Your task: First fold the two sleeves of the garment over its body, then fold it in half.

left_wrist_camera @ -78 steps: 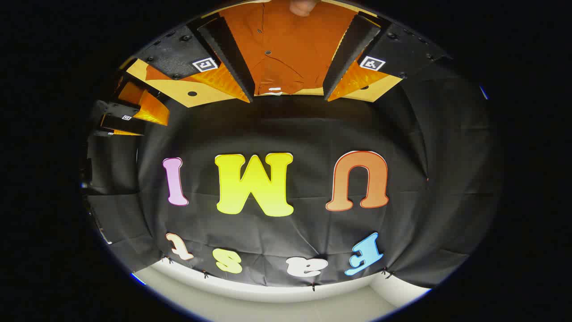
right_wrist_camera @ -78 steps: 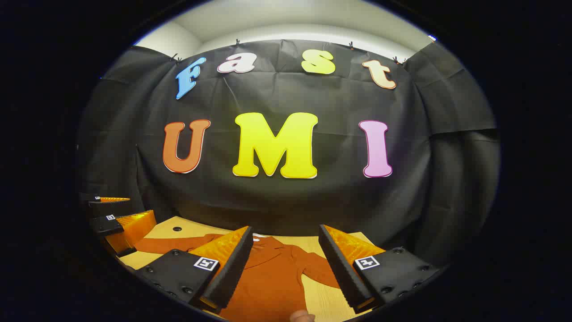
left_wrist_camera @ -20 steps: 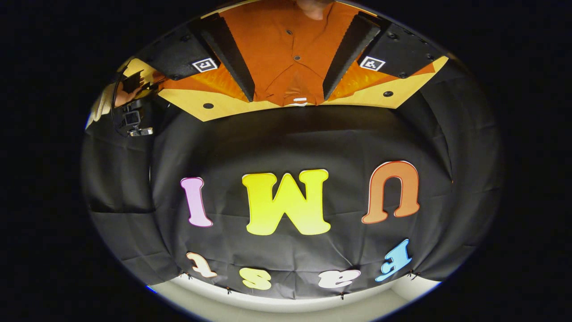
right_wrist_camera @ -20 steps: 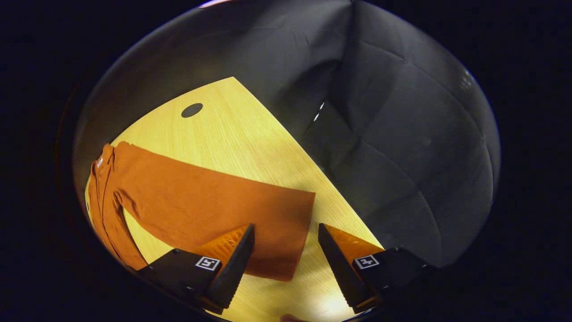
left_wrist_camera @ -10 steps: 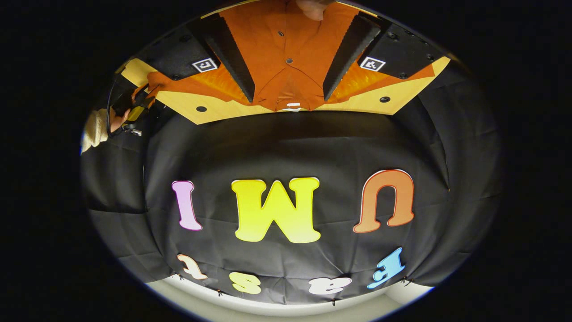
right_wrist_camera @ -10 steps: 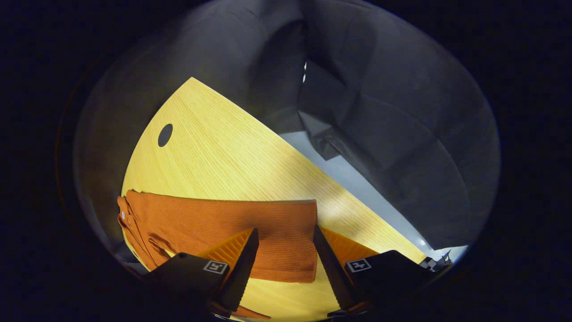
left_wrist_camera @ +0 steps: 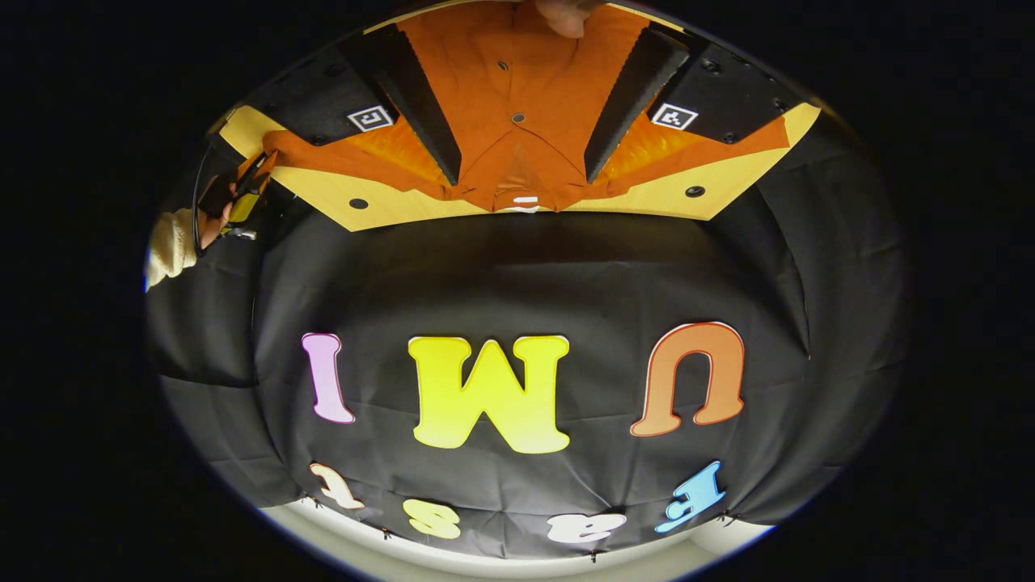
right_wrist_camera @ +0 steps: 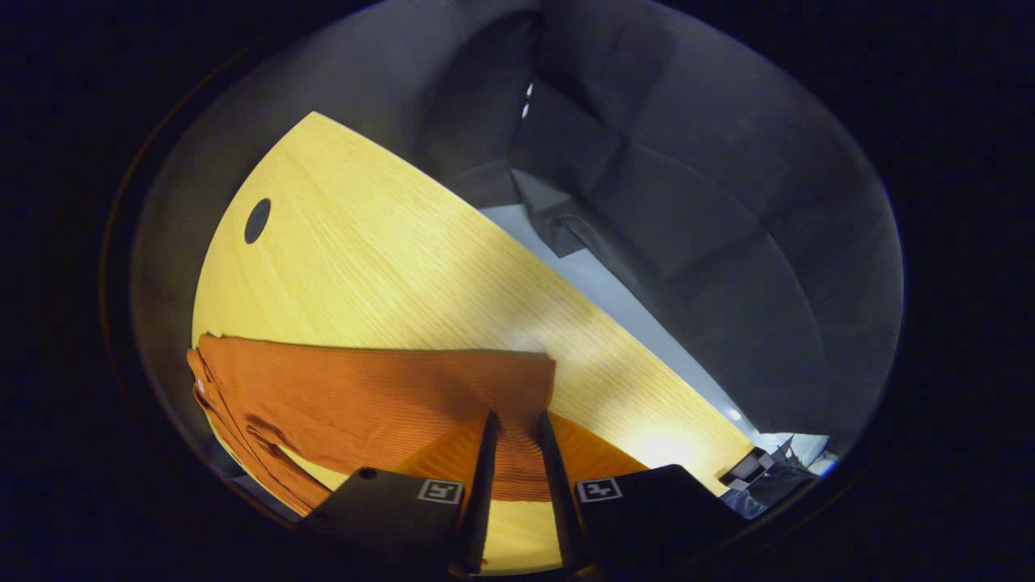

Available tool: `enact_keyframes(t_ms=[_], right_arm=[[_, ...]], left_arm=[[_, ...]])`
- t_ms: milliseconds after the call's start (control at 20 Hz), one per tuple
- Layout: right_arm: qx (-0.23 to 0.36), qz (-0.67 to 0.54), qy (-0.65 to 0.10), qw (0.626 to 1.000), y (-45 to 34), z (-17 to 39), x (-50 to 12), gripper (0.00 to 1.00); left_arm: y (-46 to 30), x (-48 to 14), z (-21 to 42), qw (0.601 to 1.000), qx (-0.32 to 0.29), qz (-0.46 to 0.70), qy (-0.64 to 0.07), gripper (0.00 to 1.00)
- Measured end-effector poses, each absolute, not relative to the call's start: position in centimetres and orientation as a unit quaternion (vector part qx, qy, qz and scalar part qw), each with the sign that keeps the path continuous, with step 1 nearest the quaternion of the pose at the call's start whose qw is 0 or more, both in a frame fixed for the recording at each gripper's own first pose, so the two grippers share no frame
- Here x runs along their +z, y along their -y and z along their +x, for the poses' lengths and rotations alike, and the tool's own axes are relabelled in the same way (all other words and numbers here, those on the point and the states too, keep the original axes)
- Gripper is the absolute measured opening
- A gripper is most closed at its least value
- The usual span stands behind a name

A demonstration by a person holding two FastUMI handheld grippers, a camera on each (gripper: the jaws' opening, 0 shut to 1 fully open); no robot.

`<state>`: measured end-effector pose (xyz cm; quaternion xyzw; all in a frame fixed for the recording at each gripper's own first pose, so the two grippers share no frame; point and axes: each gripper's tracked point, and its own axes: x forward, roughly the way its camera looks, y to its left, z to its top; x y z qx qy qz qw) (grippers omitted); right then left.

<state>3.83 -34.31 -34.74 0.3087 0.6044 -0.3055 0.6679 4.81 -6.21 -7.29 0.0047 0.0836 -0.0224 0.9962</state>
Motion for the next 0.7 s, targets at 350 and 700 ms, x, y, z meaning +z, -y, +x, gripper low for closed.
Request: enact_keyframes(t_ms=[350,700], right_arm=[[-0.284,0.306,-0.597,0.685,34.5,4.3,-34.4,0.02],[-0.253,0.287,-0.556,0.738,33.5,6.9,-28.8,0.0]], left_arm=[[4.9,-7.2,4.5,0.997,-0.014,0.009,-0.08,0.99],[4.1,-6.9,3.7,0.997,-0.019,0.008,-0.071,0.99]])
